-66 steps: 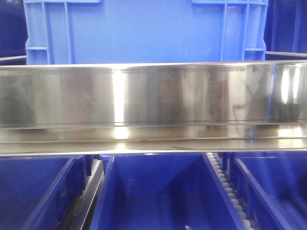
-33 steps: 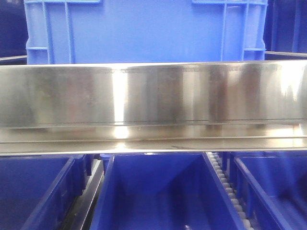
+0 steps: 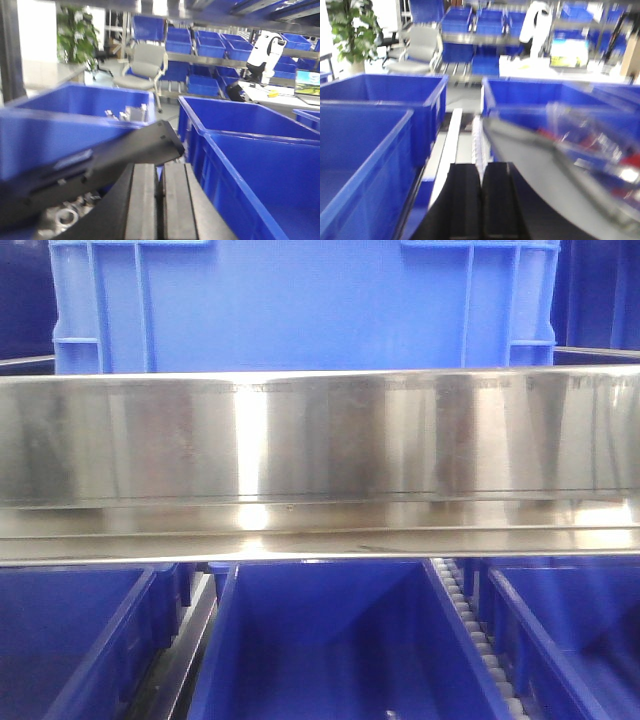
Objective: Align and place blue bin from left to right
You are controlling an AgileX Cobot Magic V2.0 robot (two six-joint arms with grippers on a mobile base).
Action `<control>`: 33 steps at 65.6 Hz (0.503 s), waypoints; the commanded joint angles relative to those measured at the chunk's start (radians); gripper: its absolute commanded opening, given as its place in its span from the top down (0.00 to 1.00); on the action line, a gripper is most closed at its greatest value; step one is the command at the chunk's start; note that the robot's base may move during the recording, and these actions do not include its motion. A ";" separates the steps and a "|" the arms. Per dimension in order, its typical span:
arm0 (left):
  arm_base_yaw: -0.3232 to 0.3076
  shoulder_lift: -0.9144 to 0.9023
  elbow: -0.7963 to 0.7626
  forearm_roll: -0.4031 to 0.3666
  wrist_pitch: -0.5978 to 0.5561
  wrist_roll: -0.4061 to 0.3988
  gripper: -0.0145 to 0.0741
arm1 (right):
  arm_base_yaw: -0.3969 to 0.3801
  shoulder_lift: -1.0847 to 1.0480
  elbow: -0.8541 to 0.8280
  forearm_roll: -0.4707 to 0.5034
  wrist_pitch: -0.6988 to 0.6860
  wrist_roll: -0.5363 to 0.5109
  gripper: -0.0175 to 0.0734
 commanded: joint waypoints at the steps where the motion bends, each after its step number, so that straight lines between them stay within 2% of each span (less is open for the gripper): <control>1: 0.005 0.024 -0.011 -0.058 -0.047 -0.005 0.96 | -0.003 0.013 -0.013 0.024 -0.006 -0.001 0.99; 20: 0.005 0.068 -0.011 -0.082 -0.087 -0.005 0.96 | -0.003 0.036 -0.015 0.029 -0.004 -0.001 0.99; 28: -0.005 0.093 -0.077 -0.074 0.040 -0.005 0.96 | 0.019 0.043 -0.042 0.029 0.035 -0.005 0.99; 33: -0.051 0.124 -0.147 0.005 0.110 -0.003 0.96 | 0.065 0.066 -0.088 -0.010 0.084 -0.005 0.98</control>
